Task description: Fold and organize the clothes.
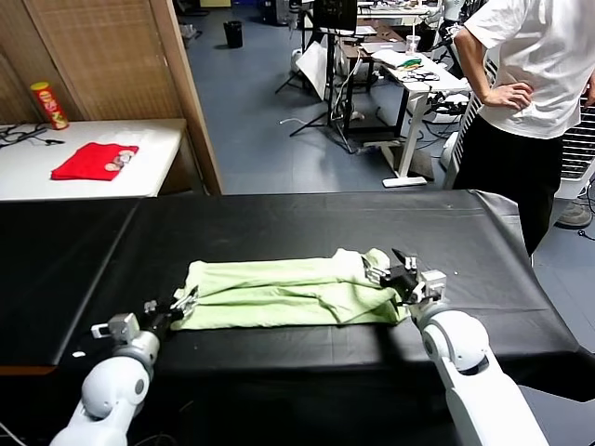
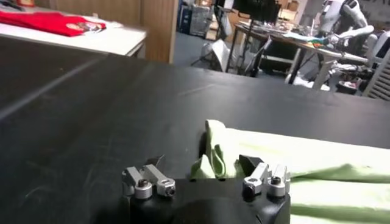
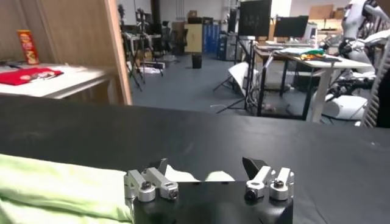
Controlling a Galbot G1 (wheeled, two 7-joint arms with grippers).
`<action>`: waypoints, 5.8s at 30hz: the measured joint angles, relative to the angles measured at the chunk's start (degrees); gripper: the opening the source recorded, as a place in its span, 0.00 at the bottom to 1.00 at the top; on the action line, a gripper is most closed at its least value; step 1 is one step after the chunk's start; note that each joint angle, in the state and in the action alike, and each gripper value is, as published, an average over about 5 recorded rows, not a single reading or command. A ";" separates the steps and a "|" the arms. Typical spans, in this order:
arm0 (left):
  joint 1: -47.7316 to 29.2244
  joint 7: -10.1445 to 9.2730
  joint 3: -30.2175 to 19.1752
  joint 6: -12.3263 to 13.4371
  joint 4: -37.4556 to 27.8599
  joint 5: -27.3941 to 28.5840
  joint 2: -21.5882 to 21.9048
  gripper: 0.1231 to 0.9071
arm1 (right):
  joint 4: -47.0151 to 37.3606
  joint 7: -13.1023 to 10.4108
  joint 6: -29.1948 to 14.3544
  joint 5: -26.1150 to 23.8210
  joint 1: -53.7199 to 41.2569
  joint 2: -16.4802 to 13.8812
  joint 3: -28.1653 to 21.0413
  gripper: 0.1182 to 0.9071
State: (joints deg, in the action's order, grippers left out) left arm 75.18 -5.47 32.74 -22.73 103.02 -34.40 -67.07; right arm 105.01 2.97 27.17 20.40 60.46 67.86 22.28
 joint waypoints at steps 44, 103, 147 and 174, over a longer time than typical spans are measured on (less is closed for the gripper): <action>-2.75 -6.01 -6.74 -3.28 12.51 -0.03 6.10 0.06 | 2.63 0.15 -0.79 -4.33 3.51 3.34 2.24 0.86; -2.66 -2.08 -10.42 0.88 8.08 5.11 -8.38 0.86 | -7.06 3.02 -8.29 -23.89 -3.14 7.14 -11.26 0.86; -3.38 -5.10 -1.15 -0.37 4.58 -5.80 -5.75 0.02 | 4.75 1.57 -10.11 -11.74 3.71 7.47 -5.48 0.86; -0.50 -8.03 2.03 -1.61 17.16 7.06 13.55 0.02 | 4.80 1.69 -10.29 -13.85 6.58 8.50 -4.28 0.86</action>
State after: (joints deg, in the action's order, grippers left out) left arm 74.68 -13.50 34.77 -24.34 120.18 -27.34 -53.52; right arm 109.81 4.65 16.88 6.54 67.04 76.36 18.00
